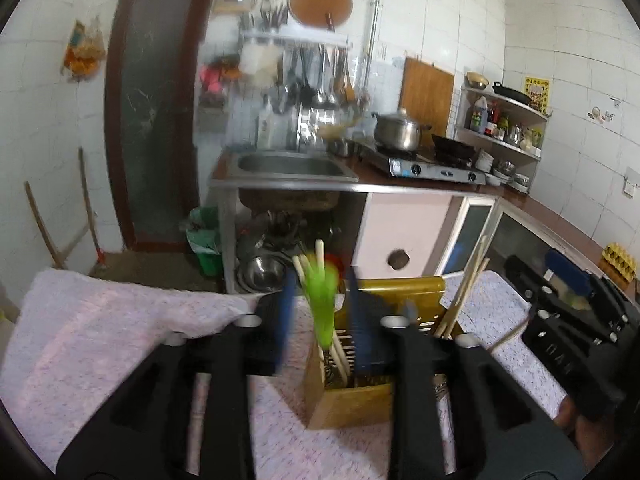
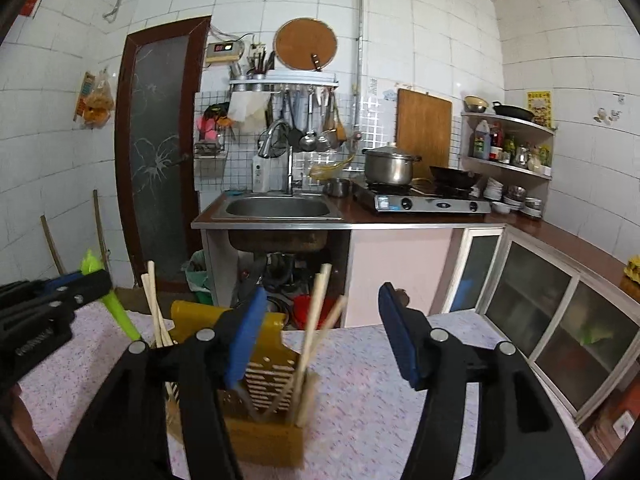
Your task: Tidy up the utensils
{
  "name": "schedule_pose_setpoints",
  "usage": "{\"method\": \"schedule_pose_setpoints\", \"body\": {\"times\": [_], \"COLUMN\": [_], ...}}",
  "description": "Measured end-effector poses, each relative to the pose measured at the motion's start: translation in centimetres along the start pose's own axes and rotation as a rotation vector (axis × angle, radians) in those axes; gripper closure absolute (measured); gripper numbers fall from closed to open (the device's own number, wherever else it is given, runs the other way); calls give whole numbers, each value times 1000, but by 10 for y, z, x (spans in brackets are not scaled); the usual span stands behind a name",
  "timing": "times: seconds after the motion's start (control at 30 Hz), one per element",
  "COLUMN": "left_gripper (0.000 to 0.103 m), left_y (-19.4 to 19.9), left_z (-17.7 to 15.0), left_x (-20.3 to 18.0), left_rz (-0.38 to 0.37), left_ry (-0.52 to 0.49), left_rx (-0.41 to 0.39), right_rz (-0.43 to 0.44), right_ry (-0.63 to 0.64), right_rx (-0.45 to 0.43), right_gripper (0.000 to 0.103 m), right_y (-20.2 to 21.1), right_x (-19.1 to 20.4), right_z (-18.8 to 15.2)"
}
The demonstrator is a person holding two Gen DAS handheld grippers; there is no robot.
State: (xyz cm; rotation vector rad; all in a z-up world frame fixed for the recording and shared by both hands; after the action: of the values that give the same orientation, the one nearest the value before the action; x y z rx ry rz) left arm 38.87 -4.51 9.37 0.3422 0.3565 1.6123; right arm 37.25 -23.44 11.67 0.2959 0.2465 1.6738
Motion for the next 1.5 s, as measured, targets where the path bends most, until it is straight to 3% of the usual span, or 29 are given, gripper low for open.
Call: {"method": "schedule_pose_setpoints", "body": {"times": [0.1,0.23,0.37,0.53,0.7,0.87,1.1,1.27,1.5], "left_gripper": [25,5,5,5,5,5,5,5,5], "left_y": [43,95,134,167,173,171,168,168,171], "left_z": [2,-16,-51,-105,-155,-195,-211,-213,-214], "left_x": [15,33,43,55,58,46,37,38,40], "left_rz": [25,39,32,63,60,94,124,125,160], "left_ry": [1,4,18,40,77,8,-47,-43,-42], "left_rx": [-70,-106,-122,-144,-109,-121,-165,-170,-183], "right_rz": [-9,23,75,92,94,115,115,114,85], "right_ry": [14,15,-41,-65,-74,-54,-16,24,-33], "right_rx": [26,50,59,60,24,4,-64,-47,-74], "right_gripper": [25,12,5,5,4,4,5,5,5], "right_y": [32,77,112,142,163,171,180,179,187], "right_x": [-4,-3,0,9,16,28,42,51,37], "right_z": [-7,-36,-75,-123,-161,-183,-195,-203,-204]}}
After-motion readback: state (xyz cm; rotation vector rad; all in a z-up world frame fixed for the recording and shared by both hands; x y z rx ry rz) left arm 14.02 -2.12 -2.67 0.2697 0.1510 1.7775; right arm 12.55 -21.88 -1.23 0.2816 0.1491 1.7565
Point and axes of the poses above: each gripper's, at about its wrist camera, not at the fingertips, and y roughly against the way its jaws point, x to its left, z to its top, the point moved 7 cm from there along -y, roughly the way its jaws point, and after that the axes turned 15 degrees about z, right-handed, at the moved point
